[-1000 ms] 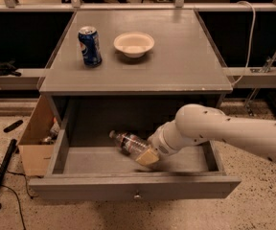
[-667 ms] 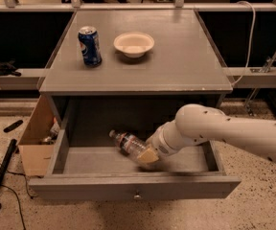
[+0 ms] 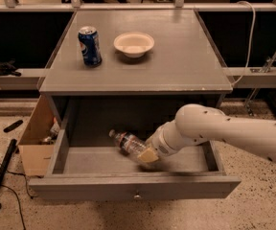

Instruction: Pick water bottle from top drawer and place on counter

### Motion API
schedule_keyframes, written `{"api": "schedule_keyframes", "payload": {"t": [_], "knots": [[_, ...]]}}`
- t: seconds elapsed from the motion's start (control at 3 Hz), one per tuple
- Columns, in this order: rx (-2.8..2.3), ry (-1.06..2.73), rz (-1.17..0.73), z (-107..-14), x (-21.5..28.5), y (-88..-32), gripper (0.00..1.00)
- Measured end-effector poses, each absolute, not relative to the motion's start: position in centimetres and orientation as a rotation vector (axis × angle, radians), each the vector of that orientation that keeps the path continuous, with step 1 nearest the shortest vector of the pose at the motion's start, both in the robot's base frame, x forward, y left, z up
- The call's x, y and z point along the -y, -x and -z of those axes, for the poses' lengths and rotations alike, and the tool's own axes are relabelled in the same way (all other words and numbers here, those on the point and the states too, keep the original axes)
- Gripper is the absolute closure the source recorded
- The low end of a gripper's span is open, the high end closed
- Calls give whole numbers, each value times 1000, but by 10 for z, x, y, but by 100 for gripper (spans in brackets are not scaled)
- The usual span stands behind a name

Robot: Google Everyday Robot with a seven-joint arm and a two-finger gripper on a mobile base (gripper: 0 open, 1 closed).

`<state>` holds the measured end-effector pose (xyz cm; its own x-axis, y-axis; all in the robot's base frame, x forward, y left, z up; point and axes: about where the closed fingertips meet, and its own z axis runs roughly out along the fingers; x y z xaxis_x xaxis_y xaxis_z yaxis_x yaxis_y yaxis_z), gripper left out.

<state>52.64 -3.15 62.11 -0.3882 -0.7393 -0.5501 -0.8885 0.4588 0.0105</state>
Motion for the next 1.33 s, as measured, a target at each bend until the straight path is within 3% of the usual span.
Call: {"api": "schedule_keyframes", "payload": {"t": [0.67, 1.33], "knots": [[-2252, 1333, -431, -633, 48, -521, 100], [-2213, 1235, -407, -703, 103, -515, 100]]}}
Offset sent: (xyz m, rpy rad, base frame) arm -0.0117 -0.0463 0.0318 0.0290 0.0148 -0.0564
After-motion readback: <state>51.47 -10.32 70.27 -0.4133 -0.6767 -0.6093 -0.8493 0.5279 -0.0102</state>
